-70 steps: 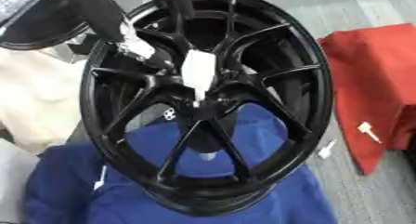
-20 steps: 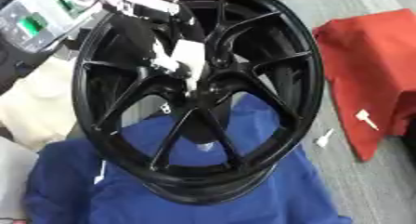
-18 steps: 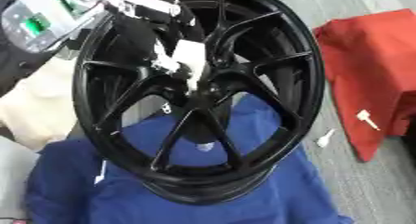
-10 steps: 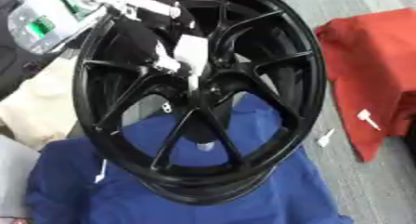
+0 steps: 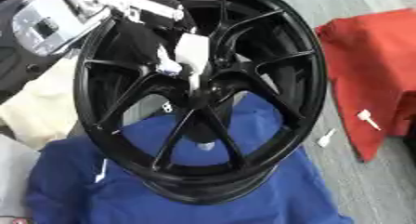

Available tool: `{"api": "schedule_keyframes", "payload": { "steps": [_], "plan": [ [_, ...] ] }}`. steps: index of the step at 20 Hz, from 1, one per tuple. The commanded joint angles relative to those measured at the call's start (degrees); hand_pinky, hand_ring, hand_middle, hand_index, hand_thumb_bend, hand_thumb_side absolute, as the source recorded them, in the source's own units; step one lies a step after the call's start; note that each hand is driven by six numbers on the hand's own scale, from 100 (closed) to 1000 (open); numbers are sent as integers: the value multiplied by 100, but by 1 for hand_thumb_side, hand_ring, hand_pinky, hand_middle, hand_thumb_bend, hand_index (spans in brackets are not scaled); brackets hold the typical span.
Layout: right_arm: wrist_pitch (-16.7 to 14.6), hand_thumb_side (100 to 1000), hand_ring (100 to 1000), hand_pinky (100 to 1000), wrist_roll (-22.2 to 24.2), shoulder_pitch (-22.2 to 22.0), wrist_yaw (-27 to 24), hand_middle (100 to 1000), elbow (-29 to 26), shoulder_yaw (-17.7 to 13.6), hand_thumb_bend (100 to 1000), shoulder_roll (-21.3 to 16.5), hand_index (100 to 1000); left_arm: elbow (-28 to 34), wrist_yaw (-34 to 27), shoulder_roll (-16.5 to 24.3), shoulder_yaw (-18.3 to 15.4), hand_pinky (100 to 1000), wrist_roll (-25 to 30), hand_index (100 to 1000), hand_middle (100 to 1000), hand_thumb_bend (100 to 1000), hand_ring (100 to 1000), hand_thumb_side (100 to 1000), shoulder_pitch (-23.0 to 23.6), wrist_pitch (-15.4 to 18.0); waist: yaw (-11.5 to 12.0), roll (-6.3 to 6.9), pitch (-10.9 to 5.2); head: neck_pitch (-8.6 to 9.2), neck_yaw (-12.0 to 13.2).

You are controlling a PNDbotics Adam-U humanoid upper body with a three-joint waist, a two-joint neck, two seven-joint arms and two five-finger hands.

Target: Pull the pin out of the wheel hub.

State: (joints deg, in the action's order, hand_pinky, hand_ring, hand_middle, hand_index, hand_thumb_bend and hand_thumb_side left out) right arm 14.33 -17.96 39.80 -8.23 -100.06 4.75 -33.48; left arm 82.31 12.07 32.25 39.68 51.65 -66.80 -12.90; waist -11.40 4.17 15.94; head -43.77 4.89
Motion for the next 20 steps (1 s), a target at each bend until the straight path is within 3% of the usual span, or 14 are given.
{"api": "schedule_keyframes", "payload": {
  "steps": [1, 4, 9, 20],
  "plan": [
    [-12, 891, 558, 700, -39, 68, -46, 619, -8, -87, 100, -66, 686, 78, -65, 56, -115, 763, 31, 658, 542, 156, 671, 407, -91, -126, -7, -39, -89, -35, 8],
    [-14, 894, 558, 700, -58, 48, -52, 620, 23, -93, 100, -62, 686, 146, -110, 83, -194, 736, 31, 601, 508, 100, 636, 380, -99, -222, -2, -41, -95, -35, 3],
    [-18, 896, 557, 700, -88, 29, -58, 620, 52, -106, 100, -62, 685, 263, -178, 125, -364, 701, 31, 551, 469, 100, 598, 334, -114, -413, 6, -46, -117, -35, -10],
    [-30, 894, 558, 699, -78, -3, -50, 620, 83, -120, 100, -101, 685, 533, -418, 327, -889, 682, 26, 531, 451, 100, 582, 271, -199, -706, 60, -32, -200, -35, -76]
  ]
}}
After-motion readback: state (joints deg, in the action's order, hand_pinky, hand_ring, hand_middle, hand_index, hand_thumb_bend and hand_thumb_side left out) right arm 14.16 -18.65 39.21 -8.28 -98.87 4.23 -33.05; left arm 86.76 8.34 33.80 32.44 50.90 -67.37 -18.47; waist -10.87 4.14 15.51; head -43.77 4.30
